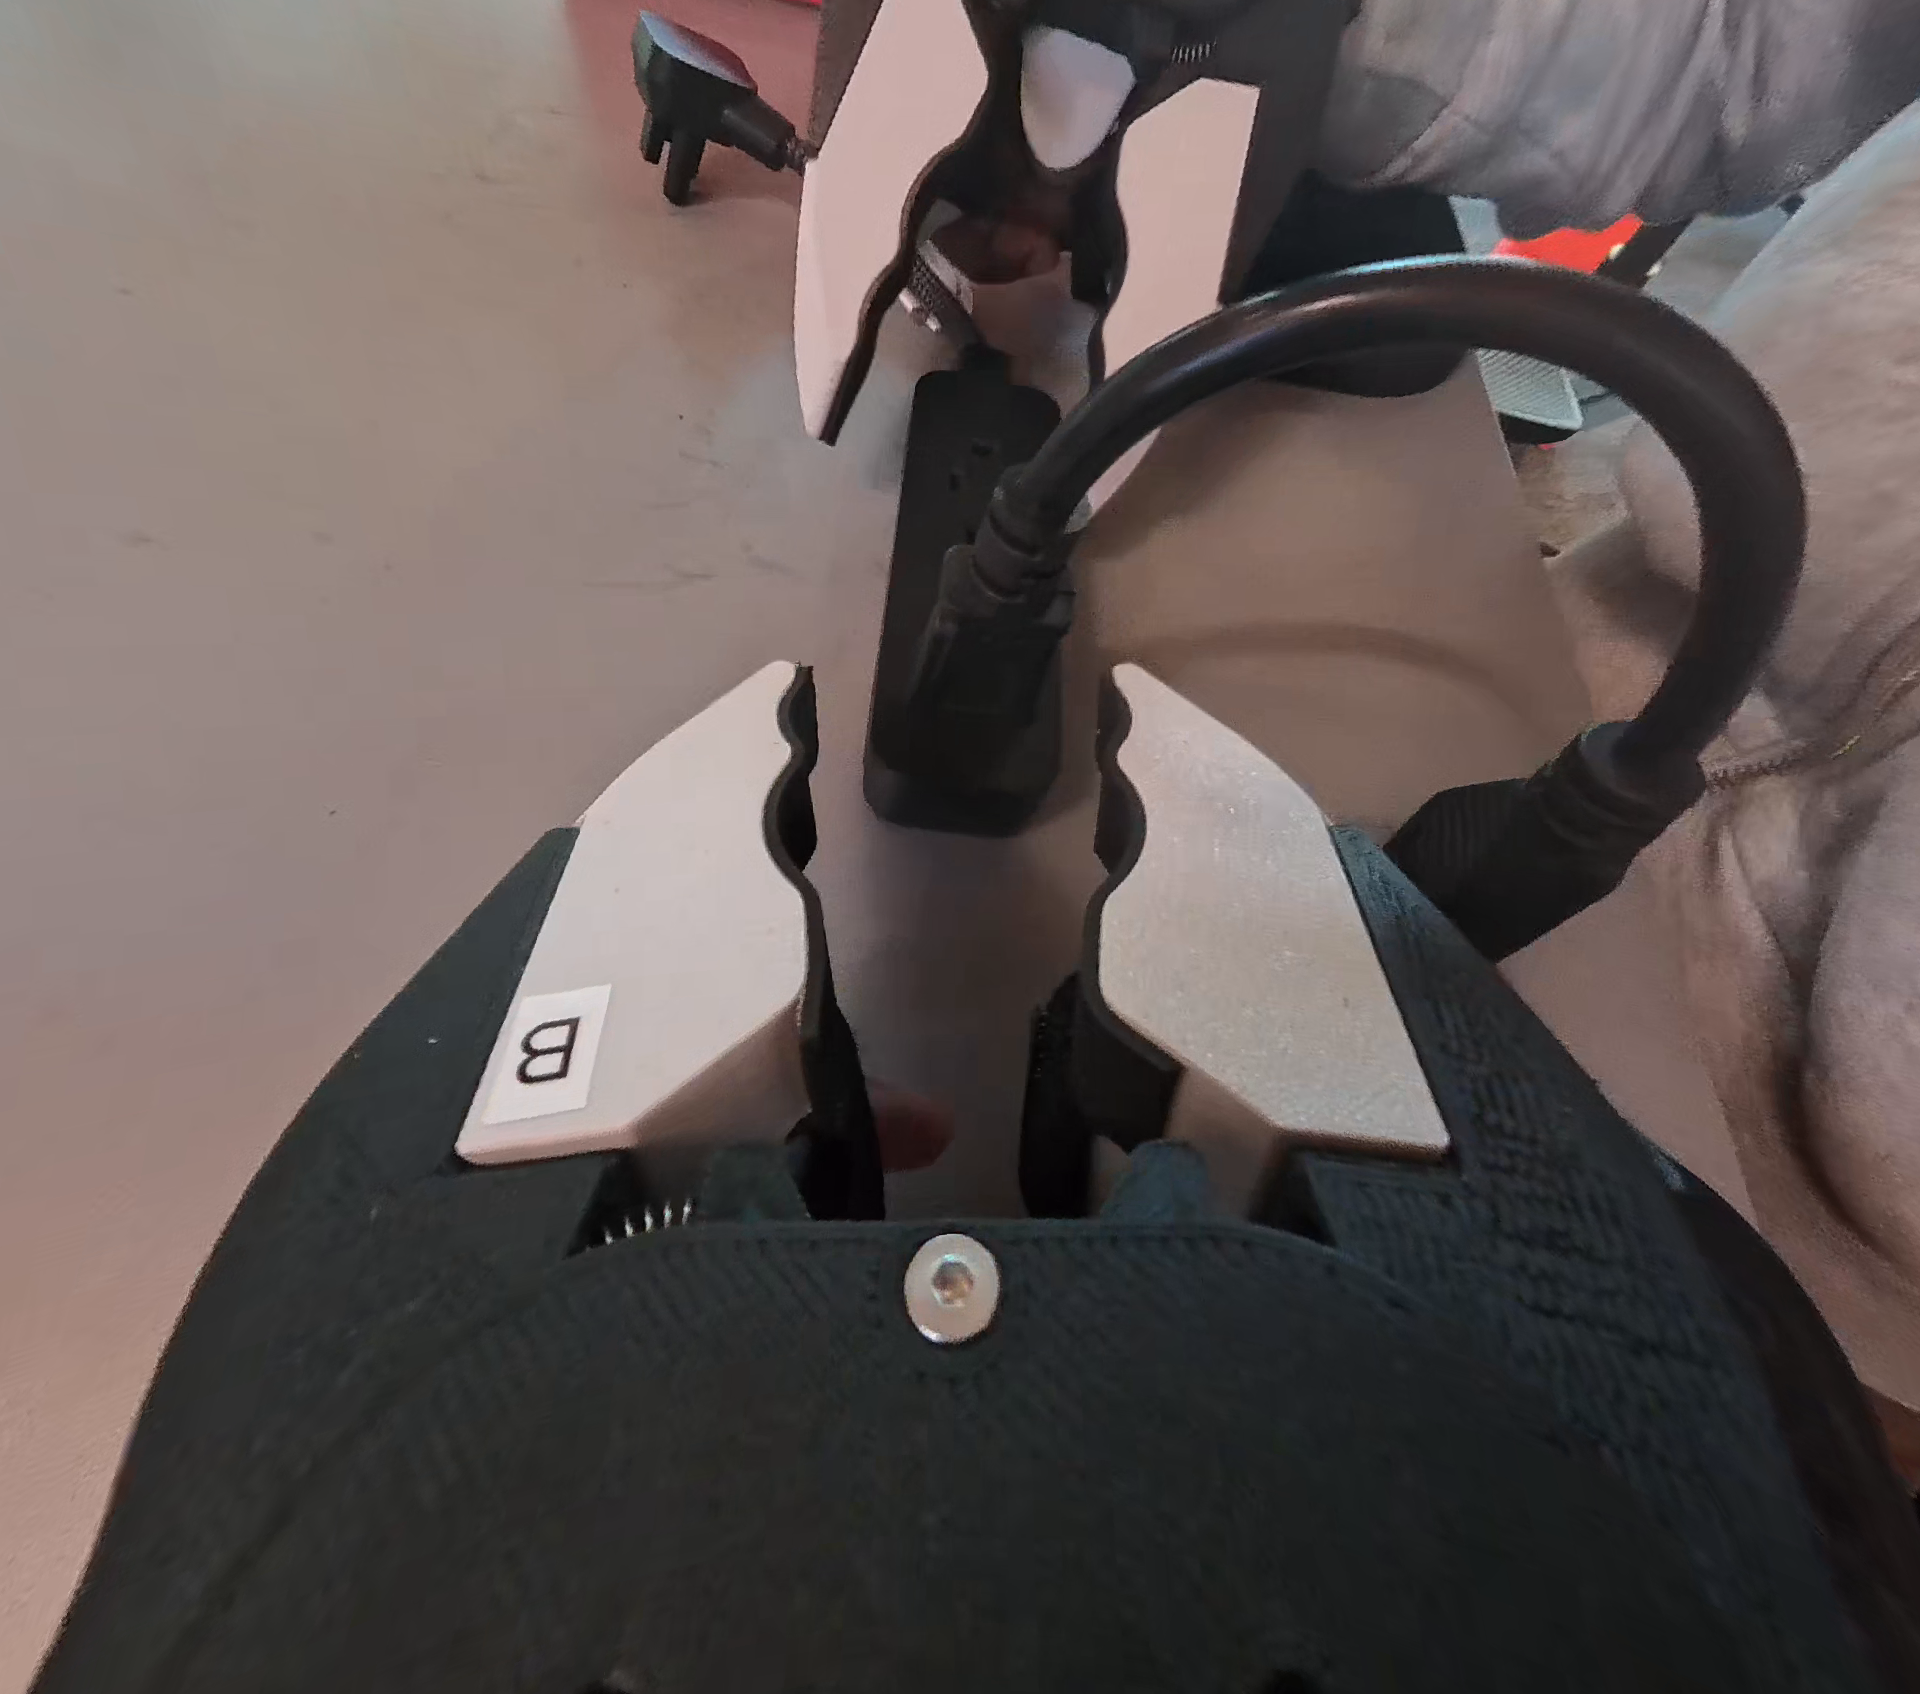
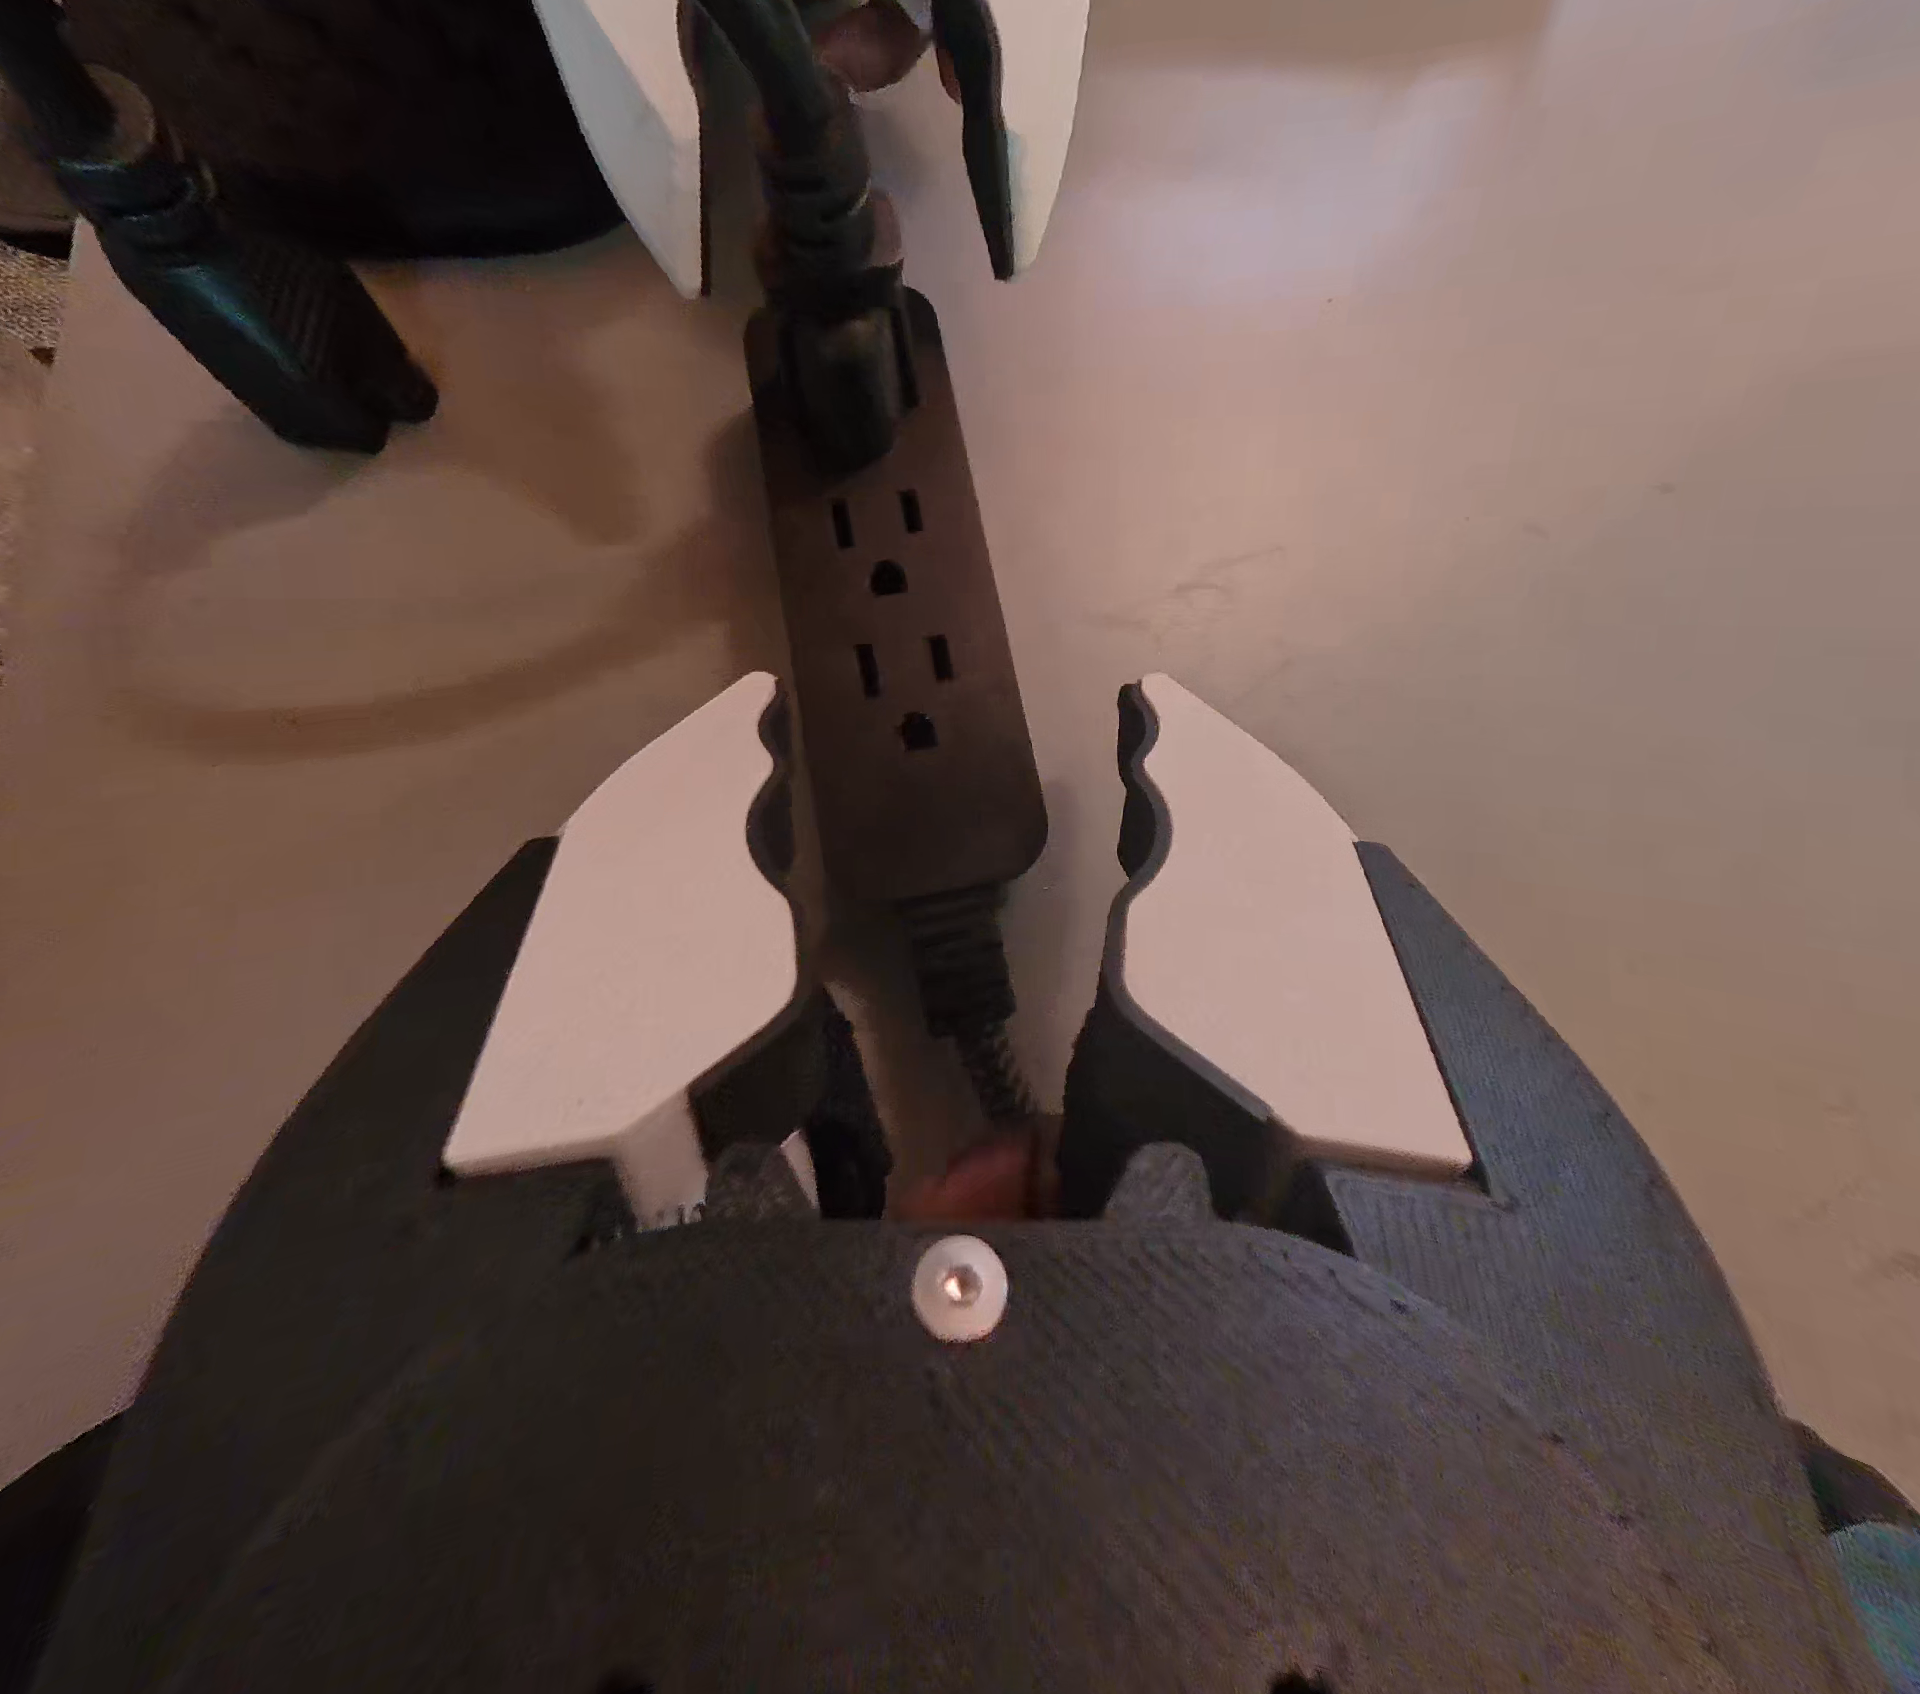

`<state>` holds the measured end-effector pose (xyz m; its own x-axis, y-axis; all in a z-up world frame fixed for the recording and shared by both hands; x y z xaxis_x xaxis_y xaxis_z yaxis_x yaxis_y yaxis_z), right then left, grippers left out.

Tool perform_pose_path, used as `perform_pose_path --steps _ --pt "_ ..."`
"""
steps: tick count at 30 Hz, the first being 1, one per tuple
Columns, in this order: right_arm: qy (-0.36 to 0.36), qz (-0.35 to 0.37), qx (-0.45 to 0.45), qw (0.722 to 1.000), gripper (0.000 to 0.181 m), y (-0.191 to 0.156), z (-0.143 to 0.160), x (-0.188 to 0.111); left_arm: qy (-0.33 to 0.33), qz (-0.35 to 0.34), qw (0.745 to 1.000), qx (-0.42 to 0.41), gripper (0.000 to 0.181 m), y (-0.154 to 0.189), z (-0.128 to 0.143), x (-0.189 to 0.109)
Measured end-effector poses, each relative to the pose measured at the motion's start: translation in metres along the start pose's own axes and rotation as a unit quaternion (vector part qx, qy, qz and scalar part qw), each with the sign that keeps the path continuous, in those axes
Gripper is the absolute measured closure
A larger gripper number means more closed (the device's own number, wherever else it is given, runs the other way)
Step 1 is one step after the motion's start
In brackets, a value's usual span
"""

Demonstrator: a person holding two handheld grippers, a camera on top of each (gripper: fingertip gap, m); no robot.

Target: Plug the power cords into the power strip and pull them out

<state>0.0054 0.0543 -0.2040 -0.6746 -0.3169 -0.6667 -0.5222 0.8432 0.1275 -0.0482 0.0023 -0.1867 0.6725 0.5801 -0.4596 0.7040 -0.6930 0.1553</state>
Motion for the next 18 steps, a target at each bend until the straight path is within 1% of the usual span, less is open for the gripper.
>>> perform_pose_path --steps 3,5,9,10,13,15,17,18 --pt "-0.007 -0.001 -0.008 1.0 0.126 -0.002 0.003 -0.001 -0.03 -0.001 1.0 0.001 0.13 0.0 0.006 0.005" --pt "0.002 -0.015 -0.001 1.0 0.135 -0.006 0.003 0.0 -0.053 -0.004 0.999 -0.001 0.131 -0.001 0.011 0.009" --pt "0.041 -0.029 0.005 0.999 0.137 -0.007 -0.001 -0.002 -0.074 -0.003 0.997 0.008 0.131 0.0 0.016 0.012" --pt "0.064 -0.034 0.011 0.997 0.133 -0.007 -0.006 -0.004 -0.073 -0.003 0.997 0.012 0.131 0.001 0.016 0.012" --pt "0.148 -0.022 0.027 0.988 0.106 0.0 -0.024 -0.017 -0.071 -0.012 0.997 0.021 0.131 -0.001 0.018 0.008" --pt "0.202 -0.002 0.021 0.979 0.093 0.006 -0.037 -0.028 -0.063 -0.028 0.997 0.028 0.131 -0.004 0.015 0.002" --pt "0.257 0.032 0.013 0.966 0.082 0.014 -0.048 -0.041 -0.04 -0.06 0.997 0.034 0.131 -0.009 0.007 -0.007" --pt "0.287 0.046 0.011 0.957 0.076 0.017 -0.052 -0.048 -0.014 -0.077 0.996 0.03 0.129 -0.01 -0.001 -0.014"
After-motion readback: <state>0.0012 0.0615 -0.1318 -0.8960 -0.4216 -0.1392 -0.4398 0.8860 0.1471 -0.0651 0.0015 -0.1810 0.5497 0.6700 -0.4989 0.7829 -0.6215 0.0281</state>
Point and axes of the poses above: each gripper's, where its closed fingertips meet, x out along the fingers, z out of its underside, y = z × x across the jaws, the point moved 1 cm from there along -x, back along the fingers, and after that the axes turned 3 degrees about -x, right-handed, at the moved point
